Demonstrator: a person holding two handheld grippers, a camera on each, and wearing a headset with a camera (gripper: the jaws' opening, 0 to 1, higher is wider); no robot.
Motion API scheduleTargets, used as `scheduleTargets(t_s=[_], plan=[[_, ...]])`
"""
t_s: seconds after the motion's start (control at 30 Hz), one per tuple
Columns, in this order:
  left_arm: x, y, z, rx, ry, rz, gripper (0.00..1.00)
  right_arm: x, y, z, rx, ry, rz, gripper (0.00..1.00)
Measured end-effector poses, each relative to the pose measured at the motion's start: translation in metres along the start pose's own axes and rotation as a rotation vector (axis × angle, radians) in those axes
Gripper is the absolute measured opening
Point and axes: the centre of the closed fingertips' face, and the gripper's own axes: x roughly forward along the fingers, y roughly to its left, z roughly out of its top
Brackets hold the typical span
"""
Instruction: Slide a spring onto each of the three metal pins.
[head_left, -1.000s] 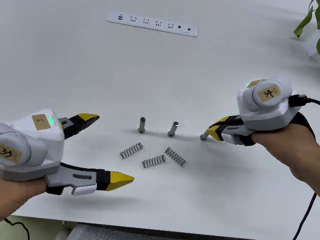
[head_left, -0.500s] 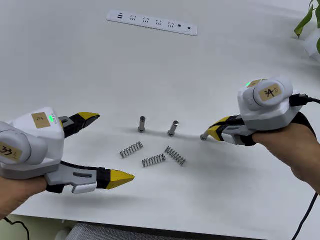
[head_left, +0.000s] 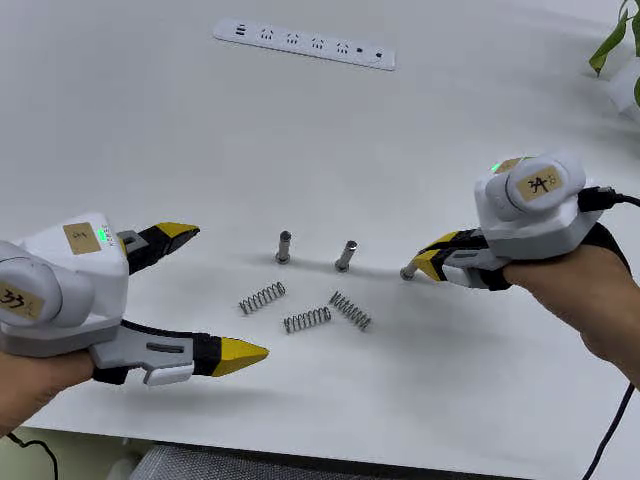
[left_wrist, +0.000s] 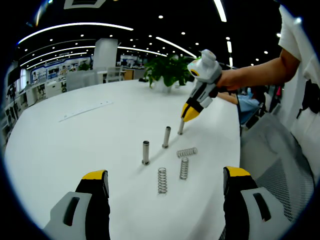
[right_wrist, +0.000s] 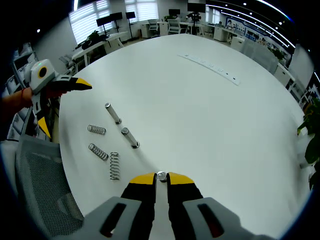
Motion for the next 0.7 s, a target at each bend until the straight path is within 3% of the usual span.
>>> scheduleTargets(t_s=[0.7], plan=[[-0.0005,0.0017,-0.0019,0.001,0.0,0.001,0.97,-0.001,0.0013,0.003,-0.018,-0.013,0.001,0.15]])
